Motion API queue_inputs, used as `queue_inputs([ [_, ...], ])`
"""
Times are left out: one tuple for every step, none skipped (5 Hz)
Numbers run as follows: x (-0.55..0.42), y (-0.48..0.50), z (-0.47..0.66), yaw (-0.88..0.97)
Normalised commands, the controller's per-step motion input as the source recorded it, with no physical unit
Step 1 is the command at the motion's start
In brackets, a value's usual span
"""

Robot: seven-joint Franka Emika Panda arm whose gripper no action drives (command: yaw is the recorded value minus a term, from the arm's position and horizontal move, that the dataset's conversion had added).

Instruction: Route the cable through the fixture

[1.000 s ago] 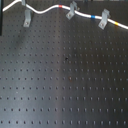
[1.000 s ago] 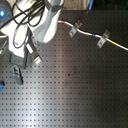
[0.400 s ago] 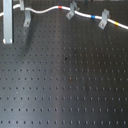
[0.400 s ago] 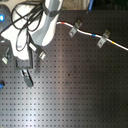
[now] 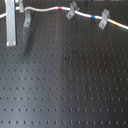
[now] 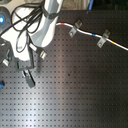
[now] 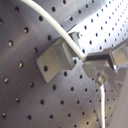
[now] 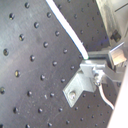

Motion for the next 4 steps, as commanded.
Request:
queue_inputs([
  [-0.121,-0.192,0.13,-0.05],
  [-0.128,-0.027,0.21,0.0],
  [-0.18,-0.028,0.44,0.0],
  [-0.195,0.127,0.56,0.0],
])
